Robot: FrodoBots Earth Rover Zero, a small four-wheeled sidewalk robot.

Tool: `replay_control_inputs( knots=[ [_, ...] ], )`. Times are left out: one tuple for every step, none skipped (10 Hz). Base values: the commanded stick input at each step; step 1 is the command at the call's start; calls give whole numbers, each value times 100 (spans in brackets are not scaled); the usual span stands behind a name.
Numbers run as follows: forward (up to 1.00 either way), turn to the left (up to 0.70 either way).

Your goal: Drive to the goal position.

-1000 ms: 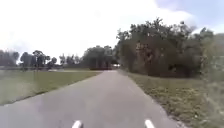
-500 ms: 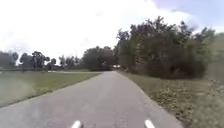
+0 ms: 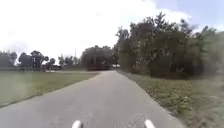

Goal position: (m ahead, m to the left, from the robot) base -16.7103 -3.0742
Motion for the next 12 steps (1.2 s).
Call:
replay_control_inputs(
  knots=[
    [82, 0],
    [82, 0],
    [82, 0],
    [82, 0],
    [82, 0],
    [82, 0],
    [82, 0],
    [82, 0],
    [82, 0],
    [82, 0],
    [82, 0],
    [82, 0]
  ],
)
